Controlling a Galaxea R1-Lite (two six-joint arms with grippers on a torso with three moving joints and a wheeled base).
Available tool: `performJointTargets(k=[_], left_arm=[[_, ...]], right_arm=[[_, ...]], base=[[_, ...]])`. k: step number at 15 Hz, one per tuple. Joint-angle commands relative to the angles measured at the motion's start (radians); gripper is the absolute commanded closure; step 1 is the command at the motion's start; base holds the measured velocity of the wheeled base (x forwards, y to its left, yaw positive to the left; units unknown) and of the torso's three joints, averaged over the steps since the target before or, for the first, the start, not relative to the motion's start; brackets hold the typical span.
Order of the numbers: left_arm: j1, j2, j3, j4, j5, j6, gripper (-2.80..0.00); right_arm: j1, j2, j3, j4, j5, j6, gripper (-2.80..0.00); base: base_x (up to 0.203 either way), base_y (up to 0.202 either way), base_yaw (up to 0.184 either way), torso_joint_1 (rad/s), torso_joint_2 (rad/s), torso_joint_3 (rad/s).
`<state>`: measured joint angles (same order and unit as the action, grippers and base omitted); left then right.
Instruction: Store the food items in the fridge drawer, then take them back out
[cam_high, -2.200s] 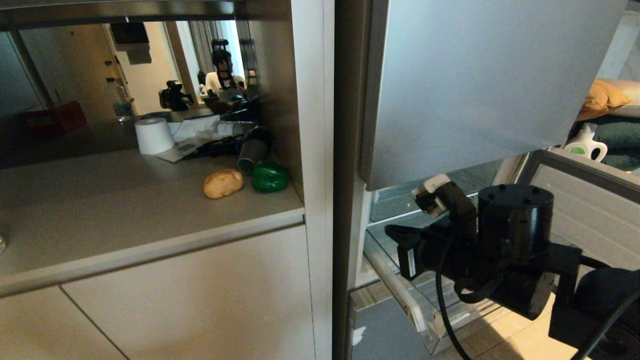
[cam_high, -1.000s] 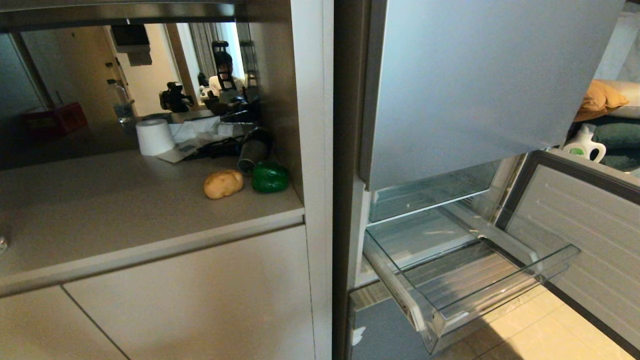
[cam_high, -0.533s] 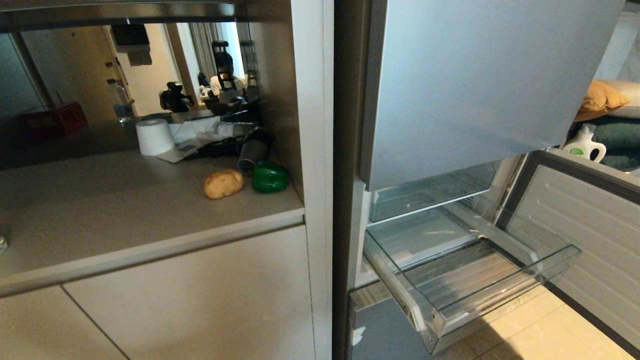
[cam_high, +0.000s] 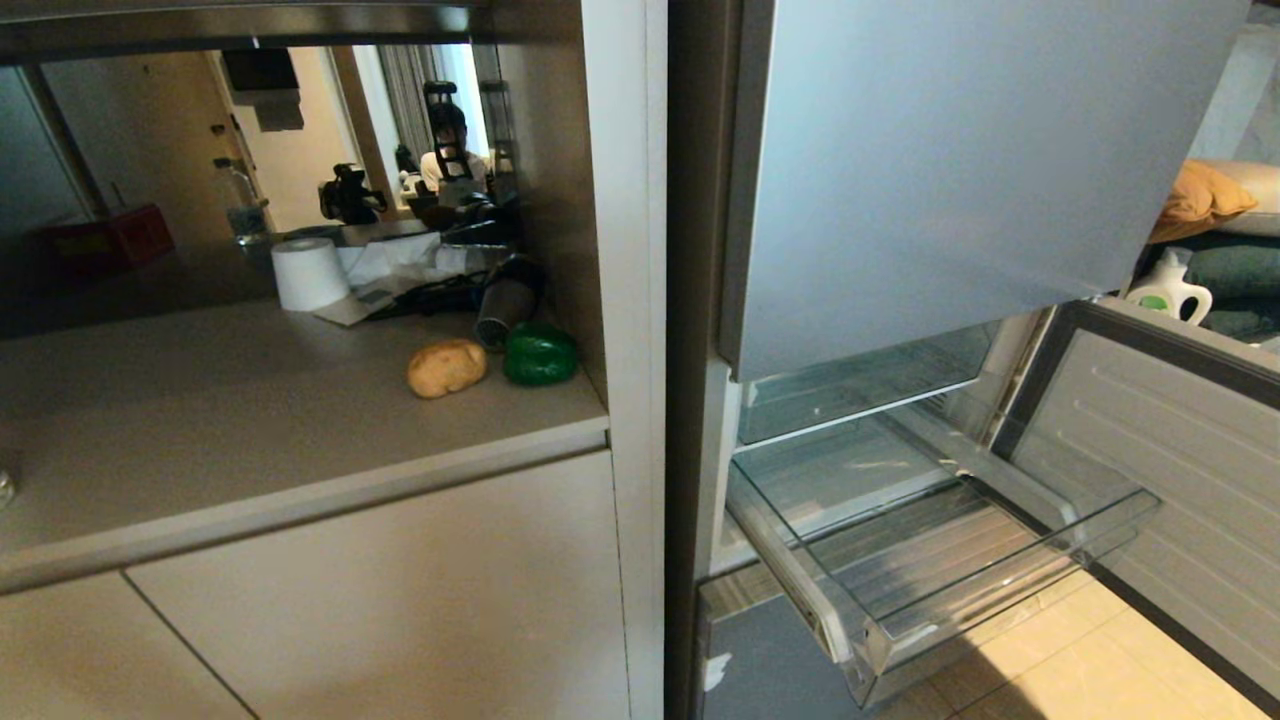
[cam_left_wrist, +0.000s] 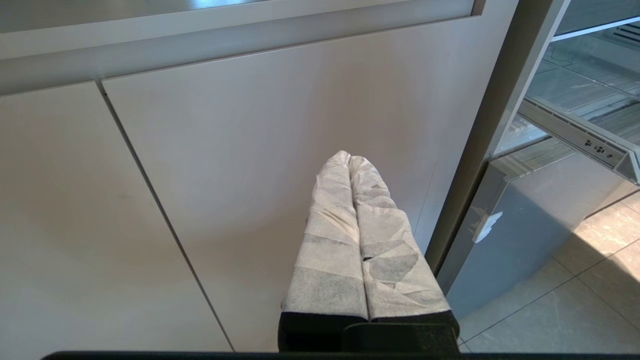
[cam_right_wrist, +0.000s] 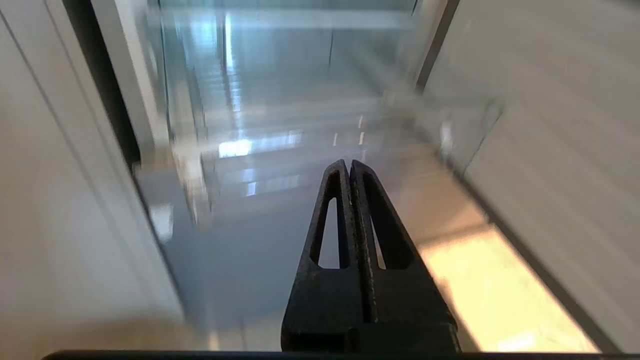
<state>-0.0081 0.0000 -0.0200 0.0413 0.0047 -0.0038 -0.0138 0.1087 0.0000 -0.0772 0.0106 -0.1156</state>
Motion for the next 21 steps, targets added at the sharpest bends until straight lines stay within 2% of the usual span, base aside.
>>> performJointTargets(k=[1,3,7,10,11,13,14,16,18,21], left_arm=[[0.0,0.002,0.0,0.0,0.0,-0.001,0.0],[0.0,0.002,0.0,0.0,0.0,-0.001,0.0],[0.0,0.002,0.0,0.0,0.0,-0.001,0.0],[0.0,0.002,0.0,0.0,0.0,-0.001,0.0],[0.0,0.002,0.0,0.0,0.0,-0.001,0.0],[0.0,0.002,0.0,0.0,0.0,-0.001,0.0],[0.0,0.002,0.0,0.0,0.0,-0.001,0.0],[0.0,0.002,0.0,0.0,0.0,-0.001,0.0],[0.0,0.002,0.0,0.0,0.0,-0.001,0.0],[0.0,0.002,0.0,0.0,0.0,-0.001,0.0]], right_arm=[[0.001,-0.119,0.031,-0.001,0.0,0.011,0.0],[0.005,-0.11,0.031,-0.006,-0.02,0.09,0.0],[0.005,-0.11,0.031,-0.001,0.0,0.029,0.0],[0.005,-0.11,0.03,-0.001,-0.008,0.105,0.0],[0.005,-0.11,0.031,-0.002,-0.007,0.096,0.0],[0.005,-0.11,0.032,-0.001,0.021,0.011,0.0],[0.005,-0.11,0.031,-0.001,0.028,0.002,0.0],[0.005,-0.109,0.021,0.024,0.002,0.028,0.0],[0.005,-0.11,0.011,0.038,-0.028,0.118,0.0],[0.005,-0.11,0.024,0.009,-0.022,0.093,0.0]], base=[[0.0,0.0,0.0,0.0,0.0,0.0],[0.0,0.0,0.0,0.0,0.0,0.0],[0.0,0.0,0.0,0.0,0.0,0.0],[0.0,0.0,0.0,0.0,0.0,0.0],[0.0,0.0,0.0,0.0,0.0,0.0],[0.0,0.0,0.0,0.0,0.0,0.0],[0.0,0.0,0.0,0.0,0.0,0.0],[0.0,0.0,0.0,0.0,0.0,0.0],[0.0,0.0,0.0,0.0,0.0,0.0],[0.0,0.0,0.0,0.0,0.0,0.0]])
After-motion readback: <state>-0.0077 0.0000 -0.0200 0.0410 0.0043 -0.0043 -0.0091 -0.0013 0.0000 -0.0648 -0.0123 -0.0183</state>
